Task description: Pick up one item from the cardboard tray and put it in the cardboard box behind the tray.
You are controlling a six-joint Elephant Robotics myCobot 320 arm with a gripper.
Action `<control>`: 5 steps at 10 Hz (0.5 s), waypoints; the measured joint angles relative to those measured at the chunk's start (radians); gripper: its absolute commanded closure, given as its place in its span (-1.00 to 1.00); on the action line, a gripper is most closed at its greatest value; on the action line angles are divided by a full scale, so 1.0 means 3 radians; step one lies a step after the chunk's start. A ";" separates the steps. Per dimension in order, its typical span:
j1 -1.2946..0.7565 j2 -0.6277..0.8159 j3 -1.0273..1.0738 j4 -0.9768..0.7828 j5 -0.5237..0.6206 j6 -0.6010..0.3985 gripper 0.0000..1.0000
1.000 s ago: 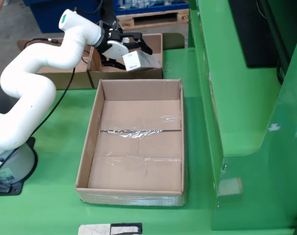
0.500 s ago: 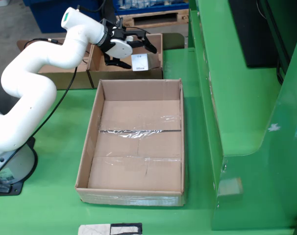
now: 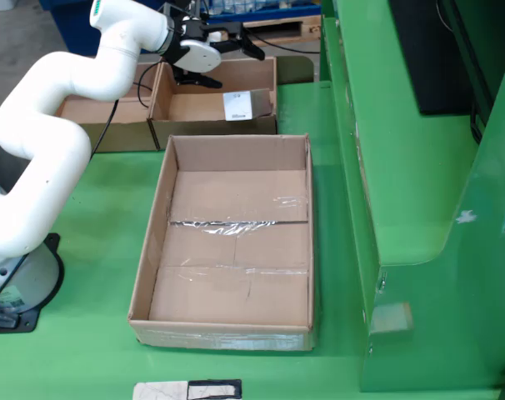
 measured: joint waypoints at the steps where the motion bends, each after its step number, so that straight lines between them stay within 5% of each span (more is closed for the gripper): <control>1: 0.0020 0.0077 -0.0005 0.0000 0.0000 -0.0016 -1.00; 5: 0.0204 0.0654 0.0005 0.0000 0.0000 0.0035 -1.00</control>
